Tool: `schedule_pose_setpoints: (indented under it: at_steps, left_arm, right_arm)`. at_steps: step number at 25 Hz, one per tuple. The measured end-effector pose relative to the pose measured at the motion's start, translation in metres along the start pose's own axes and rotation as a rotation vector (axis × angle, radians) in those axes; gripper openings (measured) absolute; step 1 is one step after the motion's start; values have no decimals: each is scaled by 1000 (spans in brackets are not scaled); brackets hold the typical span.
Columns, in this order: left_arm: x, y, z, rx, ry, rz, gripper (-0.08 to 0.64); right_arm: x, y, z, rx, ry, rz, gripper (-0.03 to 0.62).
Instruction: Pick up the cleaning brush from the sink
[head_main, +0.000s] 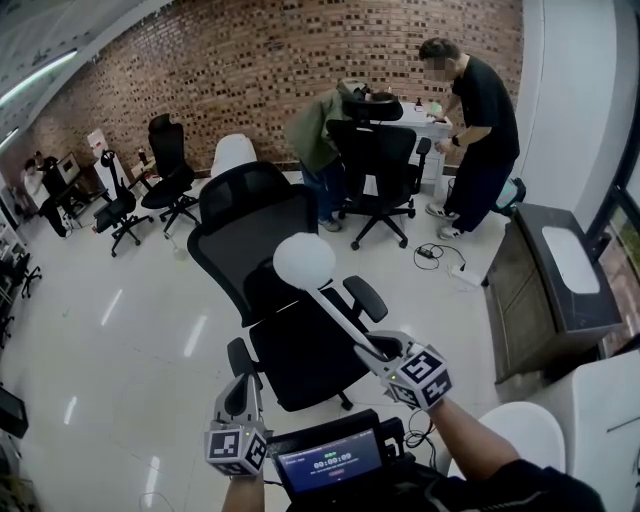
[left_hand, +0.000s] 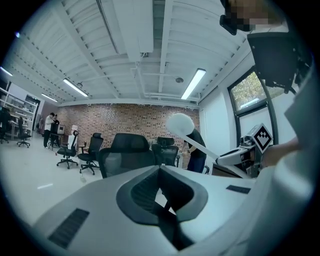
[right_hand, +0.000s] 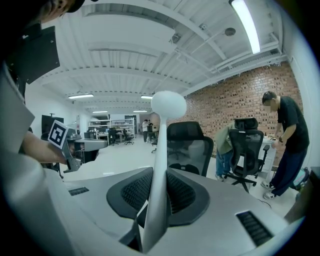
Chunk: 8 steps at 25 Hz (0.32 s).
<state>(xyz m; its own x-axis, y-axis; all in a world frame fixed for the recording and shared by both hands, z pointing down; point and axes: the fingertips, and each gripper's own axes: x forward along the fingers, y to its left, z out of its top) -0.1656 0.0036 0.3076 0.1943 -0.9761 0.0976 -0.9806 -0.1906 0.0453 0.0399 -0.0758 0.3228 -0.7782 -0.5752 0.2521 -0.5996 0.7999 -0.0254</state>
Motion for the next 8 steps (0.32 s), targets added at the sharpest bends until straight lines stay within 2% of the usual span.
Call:
schedule_pose_setpoints:
  at_steps: [4, 8]
  left_arm:
    - [0, 4, -9, -5, 37, 2, -6]
    - [1, 6, 0, -18, -14, -3, -6]
  right_arm:
    - [4, 2, -1, 3, 4, -1, 69]
    - [9, 7, -2, -4, 10, 2, 69]
